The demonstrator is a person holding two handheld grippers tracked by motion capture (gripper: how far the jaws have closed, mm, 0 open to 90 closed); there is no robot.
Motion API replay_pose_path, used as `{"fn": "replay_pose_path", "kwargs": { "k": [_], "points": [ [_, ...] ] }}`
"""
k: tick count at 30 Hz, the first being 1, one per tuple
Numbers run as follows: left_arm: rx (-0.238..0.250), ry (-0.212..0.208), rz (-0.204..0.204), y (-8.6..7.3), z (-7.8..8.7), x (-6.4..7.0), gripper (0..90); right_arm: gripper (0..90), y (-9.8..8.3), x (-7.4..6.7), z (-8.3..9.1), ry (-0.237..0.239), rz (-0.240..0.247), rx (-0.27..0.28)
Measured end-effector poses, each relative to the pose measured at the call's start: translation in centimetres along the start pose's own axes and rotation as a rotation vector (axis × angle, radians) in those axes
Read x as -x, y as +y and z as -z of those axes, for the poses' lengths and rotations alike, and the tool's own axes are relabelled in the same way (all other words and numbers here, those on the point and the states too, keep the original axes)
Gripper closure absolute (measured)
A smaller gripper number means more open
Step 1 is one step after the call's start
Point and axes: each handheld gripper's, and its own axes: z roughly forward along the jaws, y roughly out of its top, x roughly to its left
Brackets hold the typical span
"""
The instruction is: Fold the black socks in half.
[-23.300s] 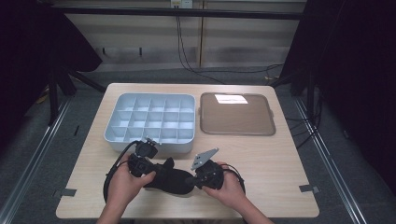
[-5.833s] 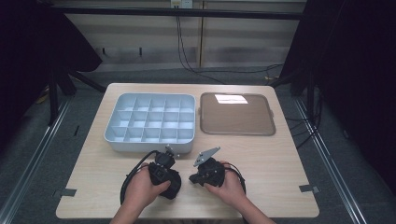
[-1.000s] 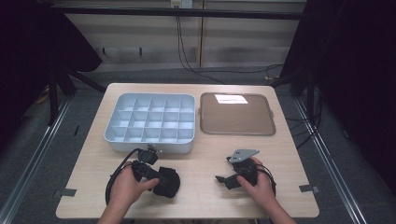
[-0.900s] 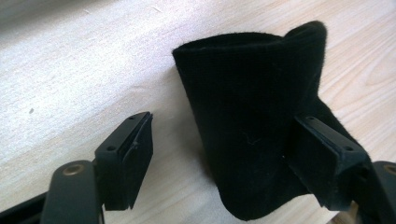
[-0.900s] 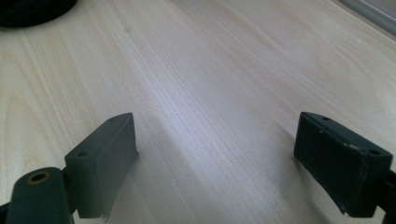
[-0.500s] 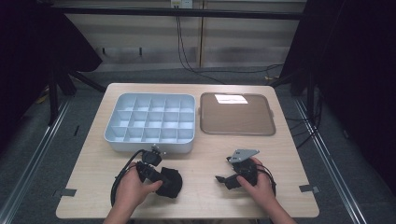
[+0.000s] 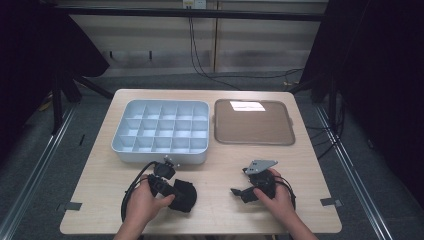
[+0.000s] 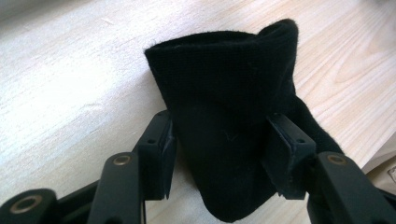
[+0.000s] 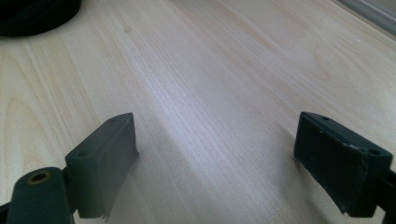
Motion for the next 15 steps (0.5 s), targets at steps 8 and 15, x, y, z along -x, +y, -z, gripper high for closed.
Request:
{"fn": "replay_pose_path", "kwargs": {
  "k": [8,15],
  "points": [
    [0.001,0.005,-0.03,0.04,0.08,0.42,58.2,12.7,-0.01,-0.04,0.0,-0.003,-0.002,0.0],
    [-0.008,0.026,-0.03,0.2,0.2,1.02,68.0,12.7,0.0,-0.04,0.0,-0.003,-0.003,0.0]
  ]
}}
